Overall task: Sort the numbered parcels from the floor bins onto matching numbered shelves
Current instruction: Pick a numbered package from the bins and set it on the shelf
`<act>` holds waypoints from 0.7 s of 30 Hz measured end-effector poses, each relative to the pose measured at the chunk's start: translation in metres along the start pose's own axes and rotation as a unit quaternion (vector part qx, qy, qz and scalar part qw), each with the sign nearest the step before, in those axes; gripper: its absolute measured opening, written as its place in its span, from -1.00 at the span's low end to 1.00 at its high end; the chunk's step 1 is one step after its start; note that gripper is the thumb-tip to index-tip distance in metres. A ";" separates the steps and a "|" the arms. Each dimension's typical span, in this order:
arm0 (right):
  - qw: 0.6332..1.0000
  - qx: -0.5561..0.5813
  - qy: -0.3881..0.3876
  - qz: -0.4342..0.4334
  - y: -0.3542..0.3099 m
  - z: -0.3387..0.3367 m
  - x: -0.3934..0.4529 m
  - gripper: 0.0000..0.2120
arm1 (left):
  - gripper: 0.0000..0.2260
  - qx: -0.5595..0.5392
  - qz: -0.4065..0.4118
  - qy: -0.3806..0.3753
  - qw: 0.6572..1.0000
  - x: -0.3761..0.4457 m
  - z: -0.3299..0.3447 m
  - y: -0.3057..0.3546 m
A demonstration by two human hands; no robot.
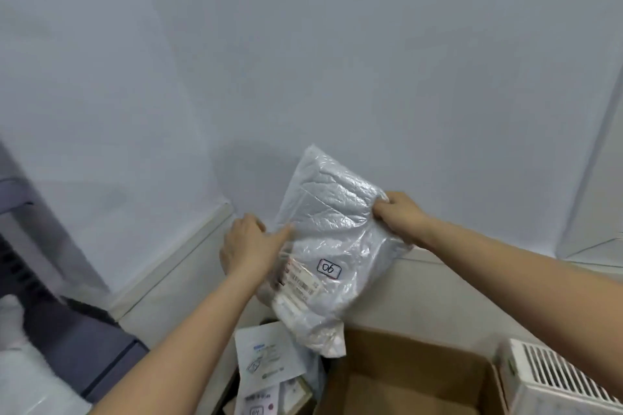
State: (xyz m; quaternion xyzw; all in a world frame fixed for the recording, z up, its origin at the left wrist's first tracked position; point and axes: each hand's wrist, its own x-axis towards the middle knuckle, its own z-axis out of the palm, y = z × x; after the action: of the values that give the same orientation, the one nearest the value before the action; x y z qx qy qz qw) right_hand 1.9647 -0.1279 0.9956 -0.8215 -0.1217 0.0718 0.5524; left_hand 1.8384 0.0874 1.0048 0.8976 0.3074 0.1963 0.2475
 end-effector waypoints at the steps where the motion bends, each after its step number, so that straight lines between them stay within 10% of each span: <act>1: 0.999 -0.016 -0.023 -0.016 -0.006 -0.002 0.002 -0.79 | -0.39 0.049 -0.003 0.012 0.999 -0.007 -0.005 0.000; 4: 0.992 -0.049 -0.102 -0.060 -0.020 -0.001 0.007 -0.82 | -0.16 -0.021 -0.057 -0.080 0.995 -0.028 -0.016 -0.010; 7: 0.981 -0.069 -0.159 -0.089 -0.035 0.010 -0.001 -0.80 | -0.52 -0.203 -0.066 -0.146 0.966 -0.063 -0.023 -0.026; 13: 0.964 -0.030 -0.214 -0.155 -0.050 0.040 -0.023 -0.88 | -0.82 -0.352 -0.125 0.010 0.927 -0.120 -0.043 -0.032; 18: 0.958 0.064 -0.232 -0.154 -0.064 0.079 -0.040 -0.13 | -0.41 -0.365 -0.162 0.145 0.906 -0.157 -0.090 -0.047; 21: 0.944 0.141 -0.276 -0.114 -0.081 0.108 -0.063 -0.22 | -0.70 -0.368 -0.175 0.217 0.887 -0.180 -0.123 -0.065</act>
State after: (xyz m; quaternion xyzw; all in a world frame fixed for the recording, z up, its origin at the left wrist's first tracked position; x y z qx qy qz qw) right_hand 1.8673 -0.0201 1.0287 -0.6640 -0.3504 0.2489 0.6118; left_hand 1.6150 0.0549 1.0303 0.6090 0.4109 0.4385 0.5177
